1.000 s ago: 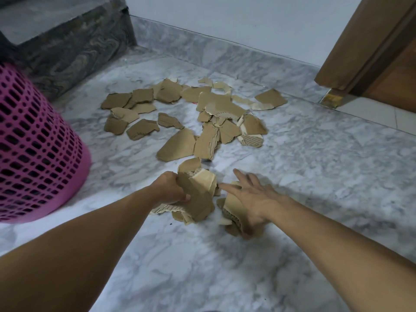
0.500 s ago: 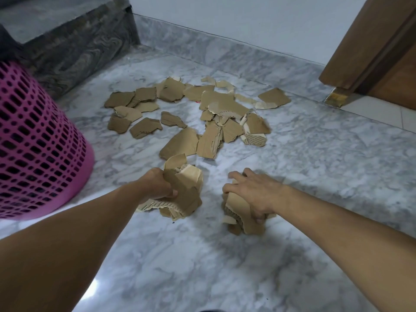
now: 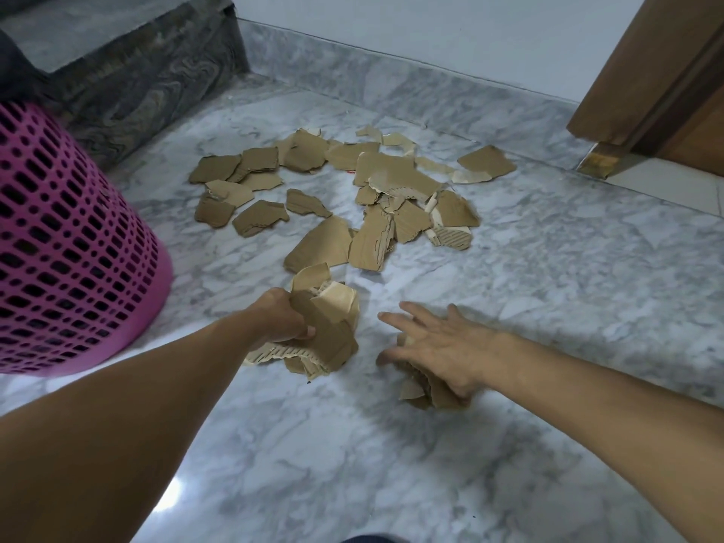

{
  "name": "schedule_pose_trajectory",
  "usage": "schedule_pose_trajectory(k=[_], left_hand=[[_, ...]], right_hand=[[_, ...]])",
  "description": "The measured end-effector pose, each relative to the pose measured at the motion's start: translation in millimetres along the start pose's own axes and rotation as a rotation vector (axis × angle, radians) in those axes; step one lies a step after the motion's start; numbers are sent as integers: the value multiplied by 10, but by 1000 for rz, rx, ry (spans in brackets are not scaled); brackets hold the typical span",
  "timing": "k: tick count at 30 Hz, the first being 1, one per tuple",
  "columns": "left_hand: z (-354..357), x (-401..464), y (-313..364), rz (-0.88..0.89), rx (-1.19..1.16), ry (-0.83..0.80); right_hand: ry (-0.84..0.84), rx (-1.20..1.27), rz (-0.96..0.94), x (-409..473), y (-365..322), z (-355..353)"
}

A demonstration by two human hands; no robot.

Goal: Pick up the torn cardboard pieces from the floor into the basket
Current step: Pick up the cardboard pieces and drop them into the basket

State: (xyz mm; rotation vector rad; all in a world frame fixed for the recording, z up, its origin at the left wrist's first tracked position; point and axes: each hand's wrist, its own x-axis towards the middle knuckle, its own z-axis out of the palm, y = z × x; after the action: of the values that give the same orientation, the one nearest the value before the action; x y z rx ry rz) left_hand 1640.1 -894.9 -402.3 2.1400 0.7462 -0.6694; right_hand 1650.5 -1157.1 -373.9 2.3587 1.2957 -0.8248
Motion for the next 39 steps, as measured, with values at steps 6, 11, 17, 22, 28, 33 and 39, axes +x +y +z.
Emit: schedule_pose_trajectory(k=[6, 11, 17, 22, 28, 33, 39], left_hand=[[0, 6, -19, -6, 4, 8], [7, 10, -29, -16, -30, -3], [21, -21, -39, -3, -17, -7], [34, -79, -62, 28, 6, -57], [-355, -339, 206, 88, -23, -47], [-948, -811, 581, 169, 29, 66], [-1826, -1402, 763, 201, 94, 202]], right_hand=[[84, -39, -78, -40, 29, -19], [4, -48, -27, 43, 104, -47], [-139, 107, 71, 170, 206, -186], [-117, 298, 228, 36, 361, -290], [37, 495, 355, -258, 559, -748], [177, 560, 355, -435, 494, -1465], [371, 515, 225, -601, 82, -2564]])
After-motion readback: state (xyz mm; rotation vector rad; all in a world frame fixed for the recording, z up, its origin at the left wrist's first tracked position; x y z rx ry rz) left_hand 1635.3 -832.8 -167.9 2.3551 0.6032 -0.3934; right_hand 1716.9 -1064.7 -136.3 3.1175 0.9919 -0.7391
